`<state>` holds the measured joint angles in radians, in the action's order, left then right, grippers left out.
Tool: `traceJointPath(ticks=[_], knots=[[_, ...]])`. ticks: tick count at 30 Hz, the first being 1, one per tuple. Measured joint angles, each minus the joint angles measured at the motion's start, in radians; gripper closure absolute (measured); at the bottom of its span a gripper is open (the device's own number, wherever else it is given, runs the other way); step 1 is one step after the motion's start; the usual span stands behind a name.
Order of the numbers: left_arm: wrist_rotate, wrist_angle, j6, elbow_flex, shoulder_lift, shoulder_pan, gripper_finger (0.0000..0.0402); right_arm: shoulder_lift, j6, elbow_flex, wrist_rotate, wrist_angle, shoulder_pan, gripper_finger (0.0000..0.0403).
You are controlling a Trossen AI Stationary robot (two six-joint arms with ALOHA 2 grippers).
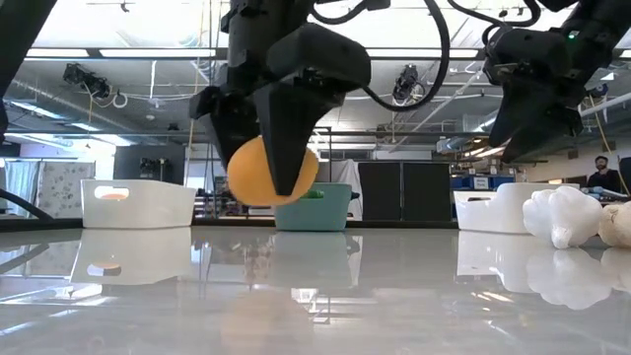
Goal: Sort produce into baskets
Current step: Put the left yellow lemon into the left white bin
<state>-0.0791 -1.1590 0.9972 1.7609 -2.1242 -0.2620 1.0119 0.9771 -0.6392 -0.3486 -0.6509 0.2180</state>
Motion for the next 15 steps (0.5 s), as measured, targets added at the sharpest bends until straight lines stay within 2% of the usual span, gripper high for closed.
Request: traceJointPath(ticks=[8,15], knots=[[-0.015,-0.064,-0.123,0.043,0.038,0.056,0.0093,0.000,0.024,0.000,0.005,0.004,0.000,0.0154],[-0.118,-0.154,-0.186,0.043,0.178,0.150,0.0093,0.000,0.025,0.000,0.021,0.008,0.003,0.0154]])
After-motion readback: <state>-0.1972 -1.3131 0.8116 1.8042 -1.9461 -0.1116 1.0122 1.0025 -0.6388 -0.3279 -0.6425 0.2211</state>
